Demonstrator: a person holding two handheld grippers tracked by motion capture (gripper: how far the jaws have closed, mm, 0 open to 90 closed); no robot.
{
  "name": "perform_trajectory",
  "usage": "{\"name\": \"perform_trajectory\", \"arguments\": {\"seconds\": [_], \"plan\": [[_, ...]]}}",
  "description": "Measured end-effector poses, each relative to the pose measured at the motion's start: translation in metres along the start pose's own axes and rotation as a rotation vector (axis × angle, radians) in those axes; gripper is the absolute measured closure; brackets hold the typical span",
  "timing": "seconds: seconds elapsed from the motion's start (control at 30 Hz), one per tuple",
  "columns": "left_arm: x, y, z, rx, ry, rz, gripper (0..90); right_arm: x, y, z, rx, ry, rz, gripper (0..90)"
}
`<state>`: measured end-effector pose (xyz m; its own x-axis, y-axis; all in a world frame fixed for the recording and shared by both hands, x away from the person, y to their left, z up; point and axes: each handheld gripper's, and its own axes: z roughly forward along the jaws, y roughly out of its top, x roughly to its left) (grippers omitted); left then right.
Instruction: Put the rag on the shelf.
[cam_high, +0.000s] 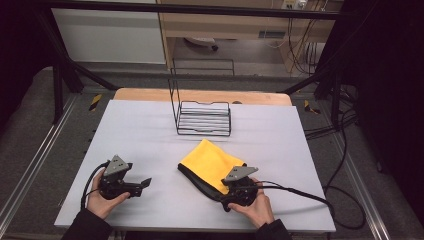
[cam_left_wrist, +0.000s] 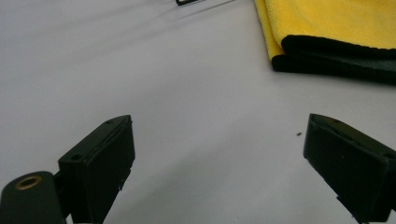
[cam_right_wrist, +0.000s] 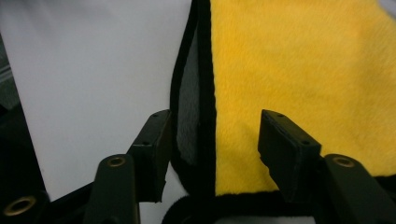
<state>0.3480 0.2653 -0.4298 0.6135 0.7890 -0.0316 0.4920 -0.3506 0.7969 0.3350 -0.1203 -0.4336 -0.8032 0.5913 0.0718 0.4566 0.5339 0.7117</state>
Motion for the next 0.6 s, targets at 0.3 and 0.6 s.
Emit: {"name": "perform_trajectory", "arguments": {"seconds": [0.3, 0.6], "plan": [[0.000, 0.000, -0.001, 0.001, 0.000, 0.002, 9.0, 0.002, -0.013, 0.006, -0.001, -0.006, -0.050, 49.0], [0.001, 0.000, -0.001, -0.001, 0.002, -0.002, 9.1, 0.013, -0.012, 0.010, 0.042, -0.087, -0.173, 56.3]]}}
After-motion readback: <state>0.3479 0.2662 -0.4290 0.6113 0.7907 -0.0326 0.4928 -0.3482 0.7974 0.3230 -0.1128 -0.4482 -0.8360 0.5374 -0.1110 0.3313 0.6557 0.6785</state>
